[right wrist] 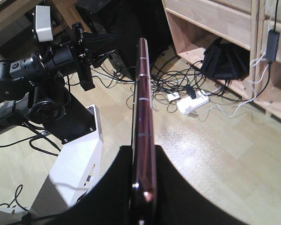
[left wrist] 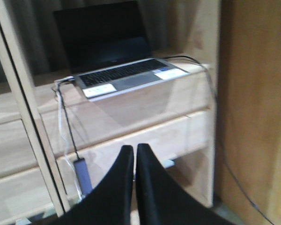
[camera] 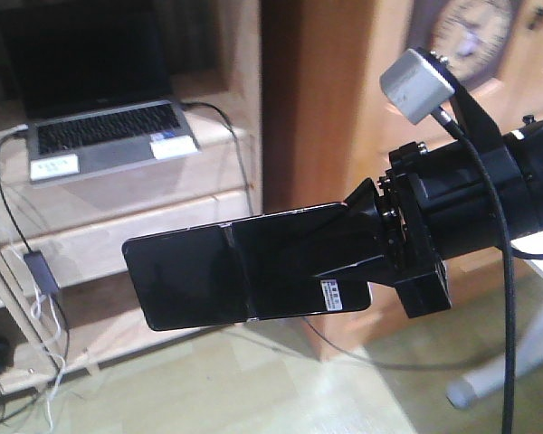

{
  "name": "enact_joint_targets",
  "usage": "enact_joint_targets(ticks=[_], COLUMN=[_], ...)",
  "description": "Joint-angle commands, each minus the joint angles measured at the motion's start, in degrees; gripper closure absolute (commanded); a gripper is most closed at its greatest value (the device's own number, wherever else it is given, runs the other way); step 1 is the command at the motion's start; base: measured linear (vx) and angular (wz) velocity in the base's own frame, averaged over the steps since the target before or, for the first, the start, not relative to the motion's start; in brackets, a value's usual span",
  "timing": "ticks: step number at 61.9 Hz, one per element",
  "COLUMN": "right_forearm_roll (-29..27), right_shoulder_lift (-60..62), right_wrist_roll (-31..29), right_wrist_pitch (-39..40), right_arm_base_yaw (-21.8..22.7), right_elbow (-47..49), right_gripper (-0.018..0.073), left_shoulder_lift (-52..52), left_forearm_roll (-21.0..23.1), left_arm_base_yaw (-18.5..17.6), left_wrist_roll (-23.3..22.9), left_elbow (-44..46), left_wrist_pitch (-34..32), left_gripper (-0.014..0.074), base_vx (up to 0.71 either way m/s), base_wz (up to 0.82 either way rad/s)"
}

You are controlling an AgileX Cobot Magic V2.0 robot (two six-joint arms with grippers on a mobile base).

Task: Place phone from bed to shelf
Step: 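Approach the wooden shelf above the laptop holding the phone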

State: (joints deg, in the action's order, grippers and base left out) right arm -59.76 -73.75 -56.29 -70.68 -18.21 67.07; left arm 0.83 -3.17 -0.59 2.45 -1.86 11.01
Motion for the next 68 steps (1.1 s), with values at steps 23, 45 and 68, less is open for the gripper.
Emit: enact_joint_targets(ticks=[23, 45, 68], right_forearm_roll=[-4.97, -4.97, -4.97], right_shoulder_lift=[1.46, 1.46, 1.46], right_wrist_roll=[-0.43, -0.43, -0.43], right_wrist_pitch=[-3.14, -3.14, -3.14], right_arm_base_yaw=[-0.01, -0.01, -0.01], right_elbow=[1.47, 1.47, 1.47], right_gripper=[0.0560, 0.0560, 0.0560], left_shoulder_lift=[0.49, 0.49, 0.49], left_forearm_roll=[0.26, 0.26, 0.26], left_arm_base_yaw=[-0.12, -0.12, -0.12], left_wrist_roll=[-0.22, -0.22, -0.22], left_elbow=[1.46, 1.46, 1.46], left_wrist_pitch=[-4.23, -4.23, -4.23], left_gripper=[0.0596, 0.0596, 0.0596], base_vx=[0.37, 0.32, 0.29], base_wz=[0.31, 0.35, 0.26])
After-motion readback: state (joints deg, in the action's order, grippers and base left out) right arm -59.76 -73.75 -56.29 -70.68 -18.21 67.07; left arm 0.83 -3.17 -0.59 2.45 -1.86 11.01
